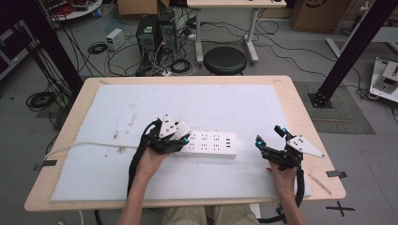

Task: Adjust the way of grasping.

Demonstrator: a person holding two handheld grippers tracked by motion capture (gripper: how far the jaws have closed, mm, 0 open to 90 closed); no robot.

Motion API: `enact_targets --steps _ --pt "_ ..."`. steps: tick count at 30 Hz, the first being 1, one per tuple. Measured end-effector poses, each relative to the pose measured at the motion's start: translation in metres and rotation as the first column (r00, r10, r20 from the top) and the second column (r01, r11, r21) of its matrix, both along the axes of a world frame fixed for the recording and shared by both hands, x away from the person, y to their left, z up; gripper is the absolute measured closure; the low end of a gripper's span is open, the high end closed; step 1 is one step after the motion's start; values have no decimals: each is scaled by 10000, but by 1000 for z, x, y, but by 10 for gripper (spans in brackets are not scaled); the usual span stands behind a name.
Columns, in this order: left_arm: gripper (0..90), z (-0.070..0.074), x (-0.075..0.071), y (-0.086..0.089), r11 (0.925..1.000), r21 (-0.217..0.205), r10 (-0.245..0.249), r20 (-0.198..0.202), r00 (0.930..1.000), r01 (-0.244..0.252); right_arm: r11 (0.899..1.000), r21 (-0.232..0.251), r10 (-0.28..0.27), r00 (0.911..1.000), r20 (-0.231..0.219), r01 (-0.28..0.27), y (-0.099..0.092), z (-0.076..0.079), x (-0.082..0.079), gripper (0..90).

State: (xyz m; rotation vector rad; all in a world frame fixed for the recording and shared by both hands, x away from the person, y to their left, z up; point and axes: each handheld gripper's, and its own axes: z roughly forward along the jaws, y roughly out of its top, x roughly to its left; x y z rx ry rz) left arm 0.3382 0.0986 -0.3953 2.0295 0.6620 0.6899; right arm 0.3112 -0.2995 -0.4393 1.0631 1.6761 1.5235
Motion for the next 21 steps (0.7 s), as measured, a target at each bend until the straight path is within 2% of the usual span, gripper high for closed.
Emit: enact_targets --steps 1,3,4,6,7,8,10,12,14,17,19,21 --pt "424 0 -5 -7 9999 119 -98 261 9996 95 10000 47 74 9999 -139 -73 1 0 1 147" --pt "424 -1 -10 -15 9997 229 -141 540 9984 129 9982 -200 558 9970 -534 -569 7 3 1 148" --pt "424 -1 -11 -18 9991 390 -213 701 9973 186 9964 -348 752 9954 -597 -773 10 5 1 147" --pt "424 -1 -11 -18 9991 390 -213 701 9973 186 9945 -449 915 9938 -635 -945 13 7 0 147" --pt "424 -1 -15 -26 9980 586 -305 1118 9933 240 9945 -449 915 9938 -635 -945 13 7 0 147" --pt "424 -1 -15 -26 9980 586 -305 1118 9933 240 9892 -479 1351 9883 -712 -1387 20 12 -1 157" --pt "424 -2 -24 -41 9940 1040 -545 1897 9803 351 9810 -369 1870 9788 -837 -1906 27 19 0 157" --pt "424 -3 -28 -48 9925 1159 -657 2324 9704 395 9762 -296 2114 9730 -921 -2149 30 23 1 157" --pt "424 -4 -31 -53 9908 1267 -807 2642 9611 483 9724 -247 2289 9693 -900 -2319 33 27 2 157" --pt "424 -5 -34 -59 9900 1269 -957 2878 9529 612 9687 -23 2465 9635 -1049 -2481 36 31 2 157" --pt "424 -6 -36 -62 9895 1287 -1032 3064 9463 662 9652 85 2599 9559 -1364 -2613 37 33 3 157" --pt "424 -8 -38 -65 9881 1341 -1159 3291 9371 751 9632 433 2688 9485 -1675 -2653 37 33 5 157"
